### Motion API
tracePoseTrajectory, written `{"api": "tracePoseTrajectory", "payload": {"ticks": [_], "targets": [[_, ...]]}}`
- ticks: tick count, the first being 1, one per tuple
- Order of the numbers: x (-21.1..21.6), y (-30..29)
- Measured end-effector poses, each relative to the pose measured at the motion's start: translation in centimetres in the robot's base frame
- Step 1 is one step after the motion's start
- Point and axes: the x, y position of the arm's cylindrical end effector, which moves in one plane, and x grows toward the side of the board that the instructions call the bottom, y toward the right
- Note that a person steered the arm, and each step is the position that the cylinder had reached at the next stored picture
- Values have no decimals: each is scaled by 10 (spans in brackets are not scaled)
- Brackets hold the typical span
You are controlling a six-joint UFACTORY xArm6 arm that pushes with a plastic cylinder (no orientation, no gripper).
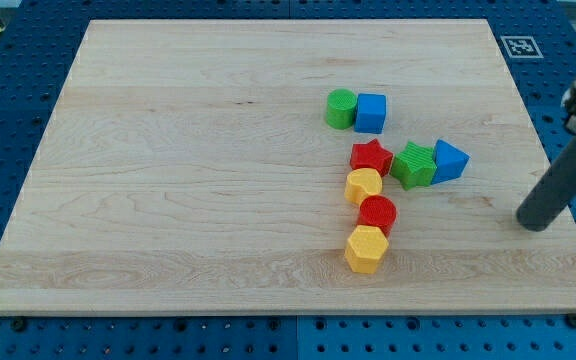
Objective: Push the green star slightly upwards of the board
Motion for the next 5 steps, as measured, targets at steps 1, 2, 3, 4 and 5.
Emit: {"api": "tracePoseTrajectory", "payload": {"ticks": [1, 2, 3, 4, 5], "targets": [[0, -39], [-7, -79], [-31, -95], [-32, -95], [-35, -95]]}}
